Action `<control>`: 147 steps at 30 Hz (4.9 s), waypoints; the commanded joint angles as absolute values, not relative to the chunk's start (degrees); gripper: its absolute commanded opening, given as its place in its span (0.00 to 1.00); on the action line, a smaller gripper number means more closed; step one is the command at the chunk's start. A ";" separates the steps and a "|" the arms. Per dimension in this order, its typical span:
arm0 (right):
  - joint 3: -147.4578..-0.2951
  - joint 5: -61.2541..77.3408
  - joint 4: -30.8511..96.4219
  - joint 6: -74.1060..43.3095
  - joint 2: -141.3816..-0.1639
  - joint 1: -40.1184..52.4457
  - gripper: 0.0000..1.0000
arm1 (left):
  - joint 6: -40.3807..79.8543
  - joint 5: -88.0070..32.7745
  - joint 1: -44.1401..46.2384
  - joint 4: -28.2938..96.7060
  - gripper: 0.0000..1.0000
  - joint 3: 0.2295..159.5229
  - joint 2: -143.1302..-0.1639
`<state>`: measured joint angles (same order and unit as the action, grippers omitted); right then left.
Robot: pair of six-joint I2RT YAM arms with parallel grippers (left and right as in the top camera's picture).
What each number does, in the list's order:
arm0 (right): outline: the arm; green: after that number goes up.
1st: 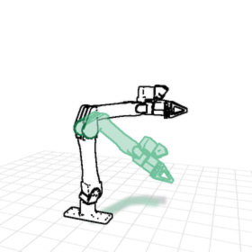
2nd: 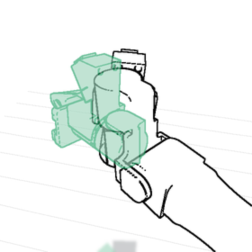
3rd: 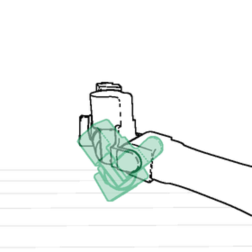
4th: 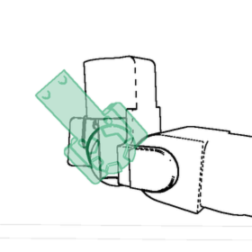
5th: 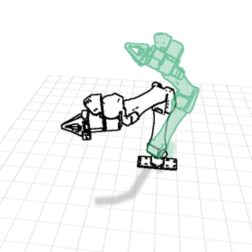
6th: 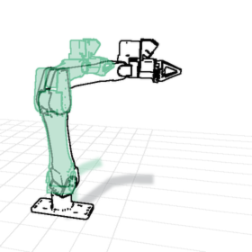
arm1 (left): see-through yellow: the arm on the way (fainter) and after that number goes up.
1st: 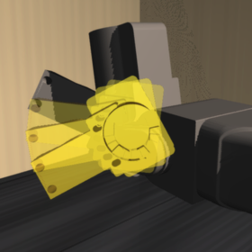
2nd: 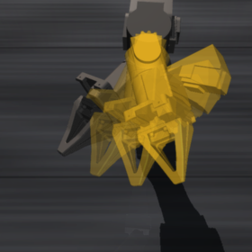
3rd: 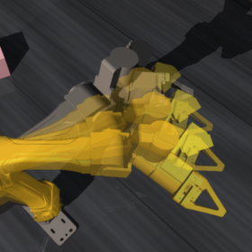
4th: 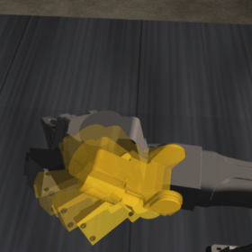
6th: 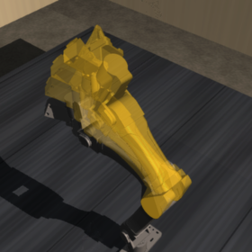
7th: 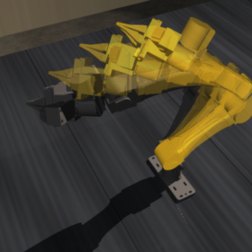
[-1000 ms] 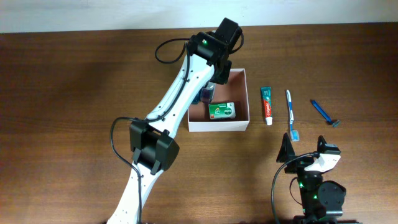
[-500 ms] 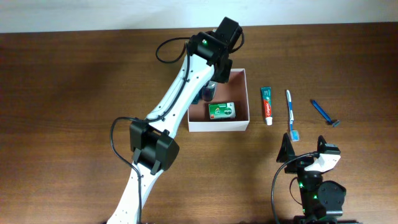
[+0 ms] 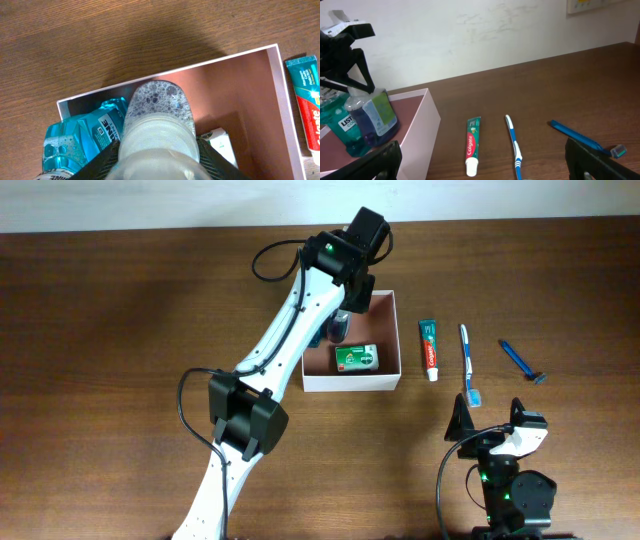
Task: Pack container
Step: 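Lower the pump bottle into the box beside the Listerine, open left gripper, then raise the left arm away from the box and hold it up, then move the right gripper over the Colgate toothpaste tube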
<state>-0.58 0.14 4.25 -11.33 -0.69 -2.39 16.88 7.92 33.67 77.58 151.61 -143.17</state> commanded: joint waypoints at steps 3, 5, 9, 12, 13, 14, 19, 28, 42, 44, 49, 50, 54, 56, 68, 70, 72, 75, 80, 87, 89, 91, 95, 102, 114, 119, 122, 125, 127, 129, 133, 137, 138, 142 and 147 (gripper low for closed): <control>-0.32 0.67 4.54 -10.74 -0.21 -2.76 0.99 | 17.30 7.79 33.47 77.21 0.50 152.68 -141.75; -0.32 0.67 4.54 -10.74 -0.21 -2.76 0.99 | 17.30 7.79 33.47 77.21 0.64 152.68 -141.75; -0.32 0.67 4.54 -10.76 -0.21 -2.76 0.99 | 17.19 7.79 33.47 77.06 0.66 152.68 -141.75; -0.32 0.67 4.54 -10.74 -0.21 -2.76 0.99 | 16.43 7.97 33.45 76.42 0.66 153.23 -141.75; -0.32 0.67 4.54 -10.74 -0.21 -2.76 0.99 | 16.16 7.97 33.43 76.09 0.66 153.71 -141.75; -0.32 0.67 4.54 -10.74 -0.21 -2.76 0.99 | 15.73 7.90 33.34 75.85 0.66 154.43 -141.75; -0.32 0.67 4.54 -10.74 -0.21 -2.76 0.99 | 14.46 7.92 33.10 75.48 0.67 160.77 -141.75; -0.32 0.67 4.54 -10.74 -0.21 -2.76 0.99 | 13.17 8.05 32.80 79.26 0.92 179.04 -141.73; -0.32 0.67 4.54 -10.74 -0.21 -2.76 0.99 | 13.23 12.10 19.84 93.45 0.99 179.78 -131.63; -0.32 0.67 4.54 -10.74 -0.21 -2.76 0.98 | 13.65 12.08 16.73 96.09 0.99 179.78 -131.59; -0.32 0.67 4.54 -10.74 -0.21 -2.76 0.99 | 14.31 8.32 8.97 96.68 0.99 177.53 -131.66; -0.32 0.67 4.54 -10.74 -0.21 -2.76 0.99 | 14.33 8.10 7.90 96.68 0.99 177.03 -131.66; -0.32 0.67 4.54 -10.74 -0.21 -2.76 0.98 | 14.31 7.29 4.89 96.68 0.99 175.02 -131.66; -0.32 0.67 4.54 -10.76 -0.21 -2.76 0.99 | 14.31 7.31 4.16 96.68 0.99 173.93 -131.66; -0.32 0.67 4.54 -10.74 -0.21 -2.76 0.99 | 14.31 16.03 3.79 94.94 0.99 168.62 -131.66; -0.32 0.67 4.54 -10.76 -0.21 -2.76 0.99 | 14.31 17.82 3.79 94.72 0.99 168.07 -131.66; -0.32 0.67 4.54 -10.74 -0.21 -2.76 0.99 | 14.31 17.82 3.79 94.98 0.99 167.70 -131.66; -0.32 0.67 4.54 -10.74 -0.21 -2.76 0.99 | 14.31 17.69 3.79 95.20 0.99 167.70 -131.66; -0.32 0.67 4.54 -10.74 -0.21 -2.76 0.99 | 14.31 14.96 3.86 95.22 0.99 167.70 -131.66; -0.32 0.67 4.54 -10.76 -0.21 -2.76 0.99 | 14.31 14.96 3.86 95.22 0.99 167.70 -131.66; -0.32 0.67 4.54 -10.74 -0.21 -2.76 0.99 | 14.28 14.96 3.86 95.22 0.99 167.70 -131.66; -0.32 0.67 4.54 -10.74 -0.21 -2.76 0.99 | 14.31 14.96 3.86 95.22 0.99 167.70 -131.66; -0.32 0.67 4.54 -10.74 -0.21 -2.74 0.99 | 14.31 14.96 3.86 95.22 0.99 167.70 -131.66; -0.32 0.69 4.54 -10.74 -0.21 -2.76 0.99 | 14.28 14.96 3.86 95.22 0.99 167.70 -131.66; -0.32 6.55 4.03 -20.43 -0.21 -2.61 0.99 | 14.31 14.96 3.86 95.22 0.99 167.70 -131.66; -0.32 15.44 2.59 -29.91 -0.21 -2.61 0.99 | 14.31 14.96 3.86 95.22 0.99 167.70 -131.66; -0.38 21.41 -6.94 -30.96 -0.21 -2.66 0.99 | 14.31 14.96 3.86 95.22 0.99 167.70 -131.66; -2.94 23.79 -17.26 -29.47 -0.21 -2.66 0.98 | 14.31 14.96 3.86 95.20 0.99 167.70 -131.66; -6.13 23.79 -17.78 -25.78 -0.21 -2.66 0.98 | 14.31 14.96 3.86 95.22 0.99 167.70 -131.66; -9.96 23.73 -15.35 -20.86 -0.38 -2.66 0.98 | 14.31 14.96 3.86 95.22 0.99 167.70 -131.66; -20.43 16.86 -3.38 -14.72 -3.66 -2.66 0.98 | 14.28 14.96 3.86 95.22 0.99 167.70 -131.66; -33.91 7.57 9.04 -12.58 -14.11 -2.66 0.98 | 14.31 14.96 3.86 95.22 0.99 167.70 -131.66; -37.78 5.82 12.78 -12.08 -18.06 -2.66 0.98 | 14.31 14.96 3.86 95.22 0.99 167.70 -131.66; -59.02 3.60 35.22 -8.51 -40.77 -2.66 0.98 | 14.31 14.96 3.86 95.22 0.99 167.70 -131.66; -82.13 3.81 60.82 -8.32 -66.57 -2.66 0.98 | 14.31 14.96 3.86 95.22 0.99 167.70 -131.66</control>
